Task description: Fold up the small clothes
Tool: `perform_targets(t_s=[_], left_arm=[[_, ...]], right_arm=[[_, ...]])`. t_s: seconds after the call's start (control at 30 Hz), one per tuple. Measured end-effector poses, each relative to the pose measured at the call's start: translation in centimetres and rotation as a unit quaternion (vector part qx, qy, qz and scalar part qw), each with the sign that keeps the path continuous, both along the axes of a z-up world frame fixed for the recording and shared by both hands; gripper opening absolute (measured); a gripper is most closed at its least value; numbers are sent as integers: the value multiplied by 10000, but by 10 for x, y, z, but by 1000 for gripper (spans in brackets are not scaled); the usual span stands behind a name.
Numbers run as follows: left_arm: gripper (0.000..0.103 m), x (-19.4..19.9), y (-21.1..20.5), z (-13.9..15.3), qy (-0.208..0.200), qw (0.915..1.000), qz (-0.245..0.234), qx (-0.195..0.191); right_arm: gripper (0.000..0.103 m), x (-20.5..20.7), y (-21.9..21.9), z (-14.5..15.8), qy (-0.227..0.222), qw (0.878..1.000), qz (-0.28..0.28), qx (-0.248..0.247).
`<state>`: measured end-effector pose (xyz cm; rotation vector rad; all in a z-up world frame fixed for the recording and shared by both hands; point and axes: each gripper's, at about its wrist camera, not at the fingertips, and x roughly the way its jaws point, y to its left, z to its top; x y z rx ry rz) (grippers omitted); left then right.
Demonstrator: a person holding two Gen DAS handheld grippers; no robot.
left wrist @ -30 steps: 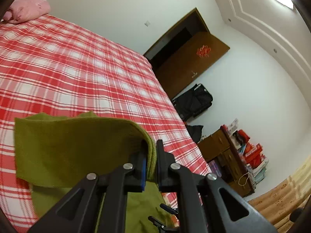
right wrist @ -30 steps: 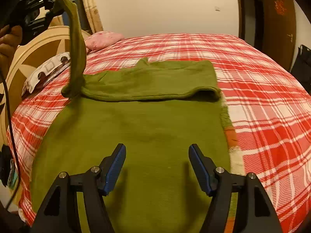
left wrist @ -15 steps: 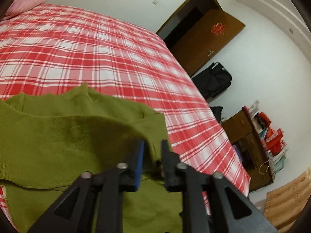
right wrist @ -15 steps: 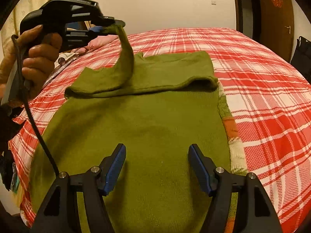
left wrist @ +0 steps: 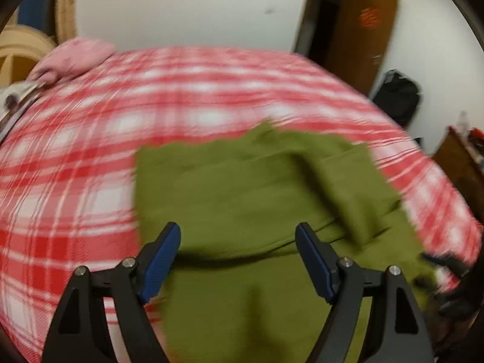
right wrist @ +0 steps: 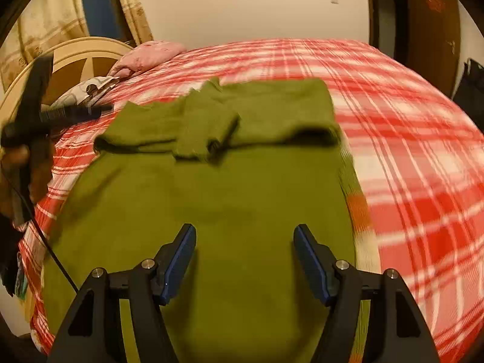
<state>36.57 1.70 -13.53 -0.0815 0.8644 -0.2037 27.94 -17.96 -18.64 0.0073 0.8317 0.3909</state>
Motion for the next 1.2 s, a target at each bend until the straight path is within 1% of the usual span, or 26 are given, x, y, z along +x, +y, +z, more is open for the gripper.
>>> perform_targets(t_s=[0.03,0.13,0.17,0.2,0.23,0.27,0.3,0.33,0.4,0.47,0.57,0.63,0.7,0.73,0.77,0.83,0.9,0.93,0.97,1.0,1.03,1.07,1.1,1.17,1.2], left_arm=[[81,3,9,-8,76,9998,136,141],[81,17,32,-27,188,9972,602,394],[81,20,35,-31,214,9966,699,368],[81,22,38,-35,248,9966,719,310],[81,25,39,-41,364,9967,685,258],[81,25,39,-46,411,9966,670,245],[84,25,38,-52,439,9965,657,269],[88,23,38,-56,372,9966,663,305],[90,21,39,-58,254,9970,677,263],[91,19,43,-57,232,9974,666,177],[92,19,49,-57,195,9968,766,110],[92,18,57,-58,173,9955,932,-2],[92,18,60,-60,182,9956,912,-117],[92,19,59,-60,180,9958,895,-117],[92,18,58,-60,176,9959,888,-85],[96,19,55,-61,190,9963,839,-4],[98,20,53,-62,209,9966,796,28],[98,21,53,-62,204,9966,800,48],[98,21,52,-63,194,9966,797,78],[99,21,52,-63,191,9966,793,94],[99,21,52,-63,193,9967,790,90],[100,21,52,-63,195,9967,781,84],[100,20,52,-64,194,9968,771,88],[100,20,52,-64,186,9968,770,114],[100,20,52,-64,179,9968,771,115]], right_arm=[[68,9,12,5,-7,9997,152,-164],[68,29,48,19,-334,9968,449,-578],[68,37,58,20,-314,9959,540,-649],[68,46,69,21,-270,9952,626,-697],[68,55,80,21,-286,9944,678,-761],[68,62,88,19,-321,9933,688,-874],[68,71,98,14,-321,9911,694,-1088],[68,79,105,8,-279,9891,657,-1287],[68,95,105,0,-126,9884,525,-1419],[68,109,91,-1,-87,9882,214,-1516],[68,128,50,12,-130,9878,-487,-1475],[68,142,17,21,-172,9815,-1092,-1564],[68,153,-10,25,-110,9765,-1512,-1531],[68,157,-23,26,-73,9736,-1709,-1508],[68,159,-33,28,-48,9739,-1790,-1397],[68,156,-38,34,-78,9797,-1690,-1074],[68,145,-32,43,-251,9853,-1474,-830],[68,135,-24,49,-339,9897,-1255,-602],[68,127,-15,51,-332,9940,-982,-340],[68,124,-5,50,-226,9976,-652,-86],[68,119,9,48,-95,9994,-337,13],[68,115,25,43,-5,9999,-110,-114],[68,114,36,37,67,9996,-2,-292],[68,116,45,24,214,9991,80,-369],[66,118,47,17,332,9987,90,-368]])
